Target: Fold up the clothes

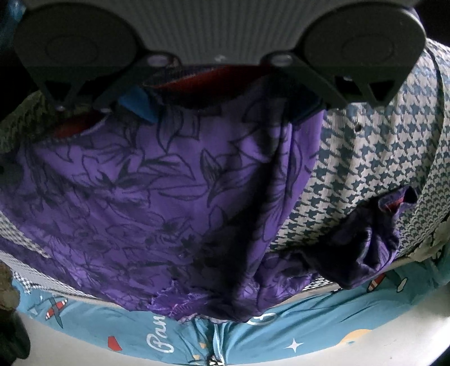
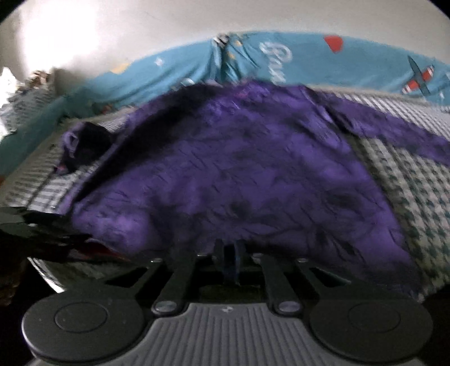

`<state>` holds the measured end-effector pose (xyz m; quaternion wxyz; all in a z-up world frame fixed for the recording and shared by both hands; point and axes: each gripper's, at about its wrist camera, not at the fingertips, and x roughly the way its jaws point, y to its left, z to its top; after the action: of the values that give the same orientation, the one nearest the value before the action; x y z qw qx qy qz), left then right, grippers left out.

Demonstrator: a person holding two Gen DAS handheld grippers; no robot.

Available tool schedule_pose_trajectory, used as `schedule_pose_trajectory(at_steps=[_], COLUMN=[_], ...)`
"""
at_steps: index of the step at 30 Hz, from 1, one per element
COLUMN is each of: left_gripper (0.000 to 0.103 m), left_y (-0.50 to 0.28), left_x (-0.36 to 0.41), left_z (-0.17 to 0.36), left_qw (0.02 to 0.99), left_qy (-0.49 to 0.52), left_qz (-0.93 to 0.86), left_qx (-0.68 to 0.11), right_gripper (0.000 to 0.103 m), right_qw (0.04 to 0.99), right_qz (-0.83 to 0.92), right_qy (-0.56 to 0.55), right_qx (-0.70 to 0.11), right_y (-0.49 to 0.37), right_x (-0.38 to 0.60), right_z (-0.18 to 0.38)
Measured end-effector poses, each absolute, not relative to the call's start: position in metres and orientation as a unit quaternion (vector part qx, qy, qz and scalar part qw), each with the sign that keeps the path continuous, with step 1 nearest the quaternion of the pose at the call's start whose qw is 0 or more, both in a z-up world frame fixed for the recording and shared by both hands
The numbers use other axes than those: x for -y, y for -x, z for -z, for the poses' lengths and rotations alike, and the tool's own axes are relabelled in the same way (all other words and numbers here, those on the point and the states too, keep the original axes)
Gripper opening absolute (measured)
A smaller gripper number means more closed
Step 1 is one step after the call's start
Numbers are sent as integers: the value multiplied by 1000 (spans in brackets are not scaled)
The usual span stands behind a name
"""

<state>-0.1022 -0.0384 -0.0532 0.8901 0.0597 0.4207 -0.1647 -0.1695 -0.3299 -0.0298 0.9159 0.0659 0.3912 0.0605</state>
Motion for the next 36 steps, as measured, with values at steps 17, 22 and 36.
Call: schedule_pose_trajectory(at_steps=[17, 22, 36], left_gripper=[103, 103, 103], left_y=[110, 110, 116], left_x=[74, 90, 93], left_z=[43, 55, 65], left_qw=[898, 886, 875], left_qy=[-62, -90, -124], left_qz=[237, 249, 241], left_qx=[-366, -382, -401], right_gripper=[12, 12, 40], right_qw=[933, 934, 920], right_qz=[-6, 44, 87], right_qy=[-100, -117, -112], right_qx=[-345, -333, -365], right_y=[202, 189, 191], right_x=[349, 359, 364], right_z=[17, 22, 27])
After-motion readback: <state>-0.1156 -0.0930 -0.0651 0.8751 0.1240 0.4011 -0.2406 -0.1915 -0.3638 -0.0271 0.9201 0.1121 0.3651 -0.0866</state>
